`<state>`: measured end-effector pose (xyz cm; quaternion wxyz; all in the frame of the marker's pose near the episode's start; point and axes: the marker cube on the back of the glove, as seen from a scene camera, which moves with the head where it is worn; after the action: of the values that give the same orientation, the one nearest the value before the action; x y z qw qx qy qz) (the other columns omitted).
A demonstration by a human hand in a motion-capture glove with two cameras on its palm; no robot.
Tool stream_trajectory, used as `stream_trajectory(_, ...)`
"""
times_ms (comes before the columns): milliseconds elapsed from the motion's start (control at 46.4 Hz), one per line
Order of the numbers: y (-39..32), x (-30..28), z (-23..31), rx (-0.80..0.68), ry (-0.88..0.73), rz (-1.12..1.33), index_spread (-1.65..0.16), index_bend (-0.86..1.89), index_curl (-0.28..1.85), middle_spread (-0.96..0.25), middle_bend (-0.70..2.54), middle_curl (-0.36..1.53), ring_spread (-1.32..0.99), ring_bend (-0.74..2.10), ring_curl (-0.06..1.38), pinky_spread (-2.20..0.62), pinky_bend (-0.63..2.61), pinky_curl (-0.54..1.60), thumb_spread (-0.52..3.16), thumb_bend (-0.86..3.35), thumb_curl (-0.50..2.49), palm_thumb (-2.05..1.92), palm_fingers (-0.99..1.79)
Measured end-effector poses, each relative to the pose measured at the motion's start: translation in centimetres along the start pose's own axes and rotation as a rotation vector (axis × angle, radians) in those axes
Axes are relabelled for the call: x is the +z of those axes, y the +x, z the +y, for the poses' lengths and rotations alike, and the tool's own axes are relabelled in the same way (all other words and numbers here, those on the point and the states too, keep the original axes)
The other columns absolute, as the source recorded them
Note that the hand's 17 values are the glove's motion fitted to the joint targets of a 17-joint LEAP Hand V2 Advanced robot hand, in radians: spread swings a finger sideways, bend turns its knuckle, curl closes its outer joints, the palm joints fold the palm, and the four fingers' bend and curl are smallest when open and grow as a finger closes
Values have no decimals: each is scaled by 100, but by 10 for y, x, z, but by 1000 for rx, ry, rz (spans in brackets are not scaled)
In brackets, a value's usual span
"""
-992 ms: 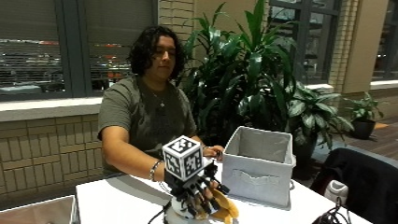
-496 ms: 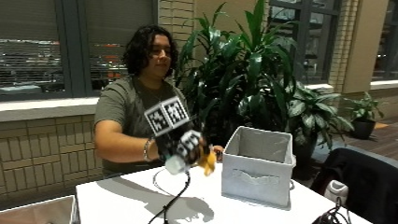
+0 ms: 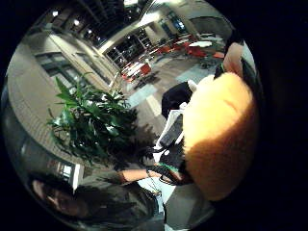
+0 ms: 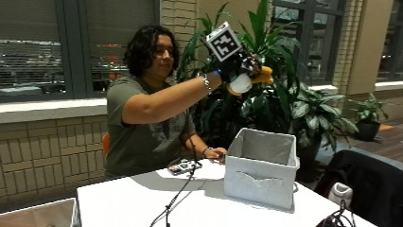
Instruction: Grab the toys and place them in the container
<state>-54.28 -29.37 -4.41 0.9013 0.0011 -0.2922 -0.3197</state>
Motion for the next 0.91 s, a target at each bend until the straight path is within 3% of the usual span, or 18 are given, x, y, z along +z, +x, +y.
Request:
stream_trajectory(172,-14,56,-22,-60,-139,46,-40,12,45,-29,117,73,-33,136,51,-42,109,45,113,5,62,33,102)
stream_trajectory(216,-14,60,-21,-76,-177,-4,-39,9,44,-29,108,70,-32,131,50,-41,110,46,119,-3,56,19,84)
stream_trajectory(280,-11,57,-13,-77,-190,-48,-38,22,51,-27,91,66,-31,118,50,-32,105,48,124,-6,50,6,34)
stream_trajectory(366,12,39,9,-87,-203,0,-39,23,49,-25,77,59,-30,106,43,-25,104,44,127,-4,46,0,24)
stream_trajectory(539,45,1,108,-72,-275,-15,-40,31,48,-21,60,52,-28,94,34,-16,98,37,132,-2,41,-2,22)
stream_trajectory(668,87,-33,211,93,-277,61,-40,37,50,-19,60,51,-26,89,33,-8,86,34,136,-2,38,-2,17)
stream_trajectory(905,142,-67,333,299,-289,285,-39,35,50,-15,58,49,-22,81,30,-1,77,31,140,-2,33,-3,10)
